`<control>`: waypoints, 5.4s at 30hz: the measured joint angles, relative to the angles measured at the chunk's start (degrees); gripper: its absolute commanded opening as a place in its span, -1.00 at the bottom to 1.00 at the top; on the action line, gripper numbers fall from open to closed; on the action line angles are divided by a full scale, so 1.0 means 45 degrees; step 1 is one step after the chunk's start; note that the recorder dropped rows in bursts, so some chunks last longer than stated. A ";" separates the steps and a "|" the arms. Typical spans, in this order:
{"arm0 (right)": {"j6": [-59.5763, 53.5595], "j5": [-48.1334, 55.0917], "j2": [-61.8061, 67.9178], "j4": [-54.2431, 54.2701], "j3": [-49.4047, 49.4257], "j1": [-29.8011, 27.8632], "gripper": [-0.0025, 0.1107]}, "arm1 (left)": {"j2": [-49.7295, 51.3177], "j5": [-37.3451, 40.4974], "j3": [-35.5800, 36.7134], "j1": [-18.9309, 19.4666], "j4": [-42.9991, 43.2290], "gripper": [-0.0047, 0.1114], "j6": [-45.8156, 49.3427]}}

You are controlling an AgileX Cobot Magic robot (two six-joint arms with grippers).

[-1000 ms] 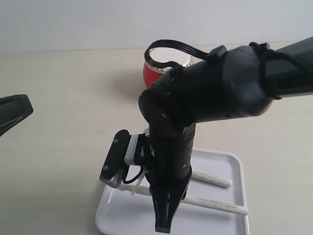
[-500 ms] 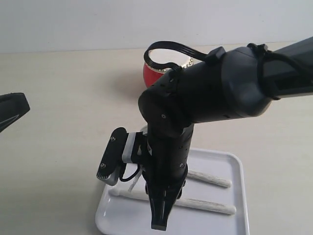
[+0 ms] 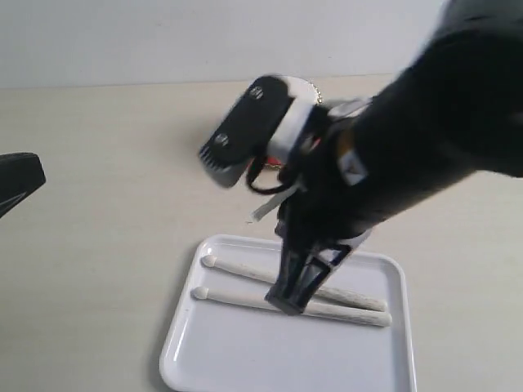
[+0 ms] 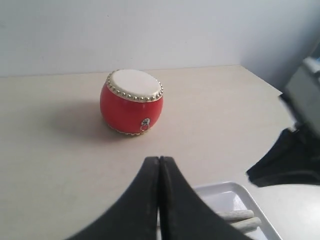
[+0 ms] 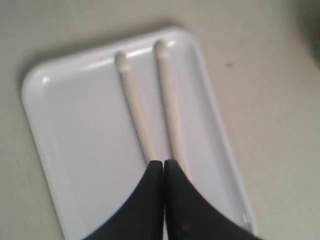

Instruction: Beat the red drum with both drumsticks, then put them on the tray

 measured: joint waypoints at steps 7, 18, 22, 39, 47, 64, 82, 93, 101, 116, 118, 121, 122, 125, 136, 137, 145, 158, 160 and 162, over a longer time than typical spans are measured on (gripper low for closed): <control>0.1385 -0.2067 -0.3924 -0.0085 0.2471 -0.0102 -0.96 | 0.0000 0.0000 0.0000 0.0000 -0.0025 -0.92 0.0177; 0.1994 -0.4727 -0.5338 0.1350 0.5056 -0.0102 -0.96 | 0.0000 0.0332 0.0000 0.0000 -0.0025 -0.92 0.0623; 0.2023 -0.4933 -0.5347 0.1822 0.5082 -0.0102 -0.96 | 0.0000 0.0332 0.0000 0.0000 -0.0025 -0.92 0.0647; 0.2051 -0.5037 -0.5347 0.1916 0.5082 -0.0102 -0.96 | -0.0171 -0.0266 0.0319 0.0158 -0.0031 -0.92 -0.0086; 0.2051 -0.5037 -0.5347 0.1916 0.5082 -0.0102 -0.96 | -0.1873 0.3299 0.1082 0.5075 0.0016 -0.92 -0.0634; 0.2051 -0.5232 -0.5347 0.1916 0.5082 -0.0102 -0.96 | -0.7677 0.8422 0.4174 1.4232 0.1351 -0.92 -0.0666; 0.2051 -0.5232 -0.5347 0.1916 0.5082 -0.0102 -0.96 | -0.7805 0.8411 0.4190 1.4568 0.1429 -0.92 -0.0675; 0.2051 -0.5232 -0.5347 0.1916 0.5082 -0.0102 -0.96 | -0.7805 0.9559 0.4353 1.4568 1.7103 -0.92 -1.4813; 0.2051 -0.5232 -0.5347 0.1916 0.5082 -0.0102 -0.96 | -0.7805 0.9371 0.4549 1.4568 2.0820 -0.92 -1.7548; 0.2051 -0.5232 -0.5347 0.1916 0.5082 -0.0102 -0.96 | -0.7805 0.9326 0.4549 1.4568 2.1294 -0.92 -1.7659; 0.2051 -0.5232 -0.5347 0.1916 0.5082 -0.0102 -0.96 | -0.7805 0.9326 0.4549 1.4568 2.1294 -0.92 -1.7659; 0.2051 -0.5232 -0.5347 0.1916 0.5082 -0.0102 -0.96 | -0.7805 0.9326 0.4549 1.4568 2.1294 -0.92 -1.7659; 0.2051 -0.5232 -0.5347 0.1916 0.5082 -0.0102 -0.96 | -0.7805 0.9326 0.4549 1.4568 2.1294 -0.92 -1.7659; 0.2051 -0.5232 -0.5347 0.1916 0.5082 -0.0102 -0.96 | -0.7805 0.9326 0.4549 1.4568 2.1294 -0.92 -1.7659; 0.1422 -0.5536 -0.5877 0.1916 0.5157 -0.1230 -0.96 | -0.7805 0.9326 0.4549 1.4568 2.1294 -0.92 -1.7659; 0.1095 -0.6101 -0.6265 0.1916 0.5364 -0.2396 -0.96 | -0.7805 0.9326 0.4549 1.4568 2.1294 -0.92 -1.7659; 0.1106 -0.9182 -1.1927 0.1916 0.8740 -1.1289 -0.96 | -0.7805 0.9326 0.4549 1.4568 2.1294 -0.92 -1.7659; 0.1774 -0.9264 -1.7620 0.1947 1.2008 -1.3318 -0.96 | -0.7805 0.9326 0.4549 1.4568 2.1294 -0.92 -1.7659; 0.1827 -0.9182 -1.7669 0.1947 1.2008 -1.3318 -0.96 | -0.7805 0.9326 0.4549 1.4568 2.1294 -0.92 -1.7659; 0.2001 -0.9076 -1.7681 0.1947 1.2008 -1.3318 -0.96 | -0.7805 0.9326 0.4549 1.4568 2.1294 -0.92 -1.7659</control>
